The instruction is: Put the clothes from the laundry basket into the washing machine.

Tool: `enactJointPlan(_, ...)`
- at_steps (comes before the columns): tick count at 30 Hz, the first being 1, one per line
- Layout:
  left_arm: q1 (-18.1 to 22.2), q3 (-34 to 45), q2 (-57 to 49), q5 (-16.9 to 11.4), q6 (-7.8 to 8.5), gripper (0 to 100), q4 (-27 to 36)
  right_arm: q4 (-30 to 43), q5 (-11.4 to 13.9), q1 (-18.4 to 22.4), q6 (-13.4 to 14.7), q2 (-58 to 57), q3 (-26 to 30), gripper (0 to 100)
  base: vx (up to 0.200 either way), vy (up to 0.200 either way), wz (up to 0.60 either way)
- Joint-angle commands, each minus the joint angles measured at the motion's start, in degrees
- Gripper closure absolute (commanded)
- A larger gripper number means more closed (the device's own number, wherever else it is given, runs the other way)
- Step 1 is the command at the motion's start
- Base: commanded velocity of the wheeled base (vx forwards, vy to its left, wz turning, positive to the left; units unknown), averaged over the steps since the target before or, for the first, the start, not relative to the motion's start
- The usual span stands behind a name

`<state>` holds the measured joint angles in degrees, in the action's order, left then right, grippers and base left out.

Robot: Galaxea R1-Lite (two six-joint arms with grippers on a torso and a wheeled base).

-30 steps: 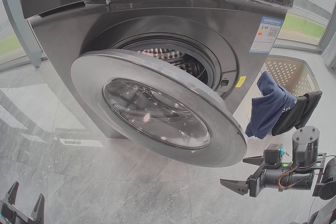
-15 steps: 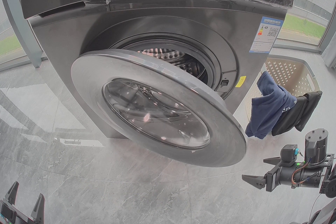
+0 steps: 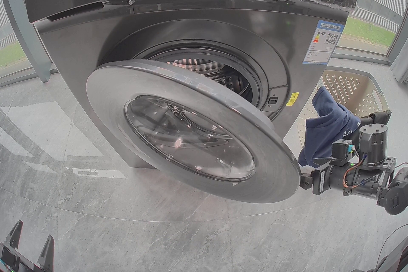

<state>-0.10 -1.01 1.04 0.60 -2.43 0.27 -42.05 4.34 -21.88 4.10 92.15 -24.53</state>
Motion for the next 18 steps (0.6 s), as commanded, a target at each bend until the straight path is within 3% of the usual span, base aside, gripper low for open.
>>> enactJointPlan(1, 0.0, 0.8, -0.4, 0.0, -0.04, 0, 0.0, -0.1, 0.1, -3.6, 0.4, 2.2, -0.3, 0, 0.000, 0.000, 0.00)
enactJointPlan(11, 0.0, 0.8, -0.4, 0.0, -0.04, 0, 0.0, -1.4, -0.1, -12.7, 1.3, -2.6, 7.7, 0, 0.000, 0.000, 0.00)
enactJointPlan(16, 0.0, 0.8, -0.3, 0.0, -0.04, 0, 0.0, -1.5, -1.4, -12.4, 1.7, -2.4, 6.7, 0, 0.000, 0.000, 0.00)
enactJointPlan(18, 0.0, 0.8, -0.4, 0.0, -0.04, 0, 0.0, -1.1, -2.2, -11.3, 2.3, -1.4, 4.8, 0, -0.200, 0.000, 0.00)
